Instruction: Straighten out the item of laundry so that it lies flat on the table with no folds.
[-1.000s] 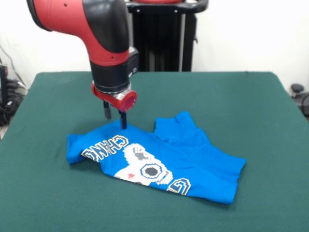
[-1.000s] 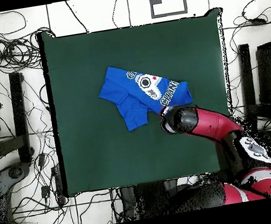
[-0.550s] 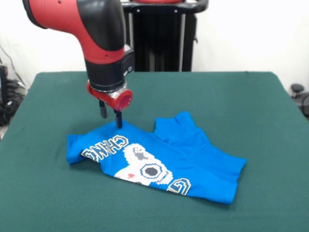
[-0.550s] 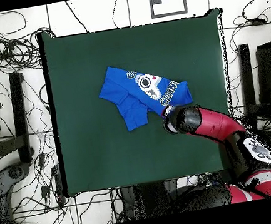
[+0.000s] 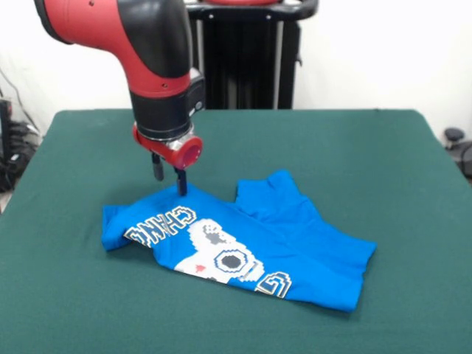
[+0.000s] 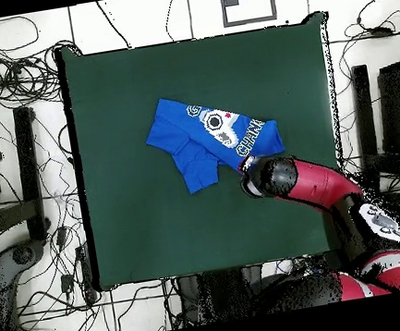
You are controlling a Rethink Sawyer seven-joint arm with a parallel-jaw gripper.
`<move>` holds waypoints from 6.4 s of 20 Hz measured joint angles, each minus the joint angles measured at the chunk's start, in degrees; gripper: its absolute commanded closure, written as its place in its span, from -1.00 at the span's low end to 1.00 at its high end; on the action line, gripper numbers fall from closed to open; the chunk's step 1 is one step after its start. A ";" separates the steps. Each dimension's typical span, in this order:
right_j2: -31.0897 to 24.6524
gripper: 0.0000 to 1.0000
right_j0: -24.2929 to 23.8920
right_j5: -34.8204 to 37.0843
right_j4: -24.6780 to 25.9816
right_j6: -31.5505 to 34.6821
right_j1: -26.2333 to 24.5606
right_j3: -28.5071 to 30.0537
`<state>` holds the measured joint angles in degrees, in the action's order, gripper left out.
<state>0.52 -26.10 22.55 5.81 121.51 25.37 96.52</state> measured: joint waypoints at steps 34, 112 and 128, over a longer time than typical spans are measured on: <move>-0.01 1.00 -0.17 -0.05 -0.04 0.00 -1.26 -0.03; 0.04 -1.00 -1.27 6.19 0.96 0.00 3.07 -0.02; -0.03 -1.00 -1.08 6.18 0.96 0.00 2.97 -0.02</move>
<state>0.49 -27.18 28.73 6.77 121.51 28.34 96.49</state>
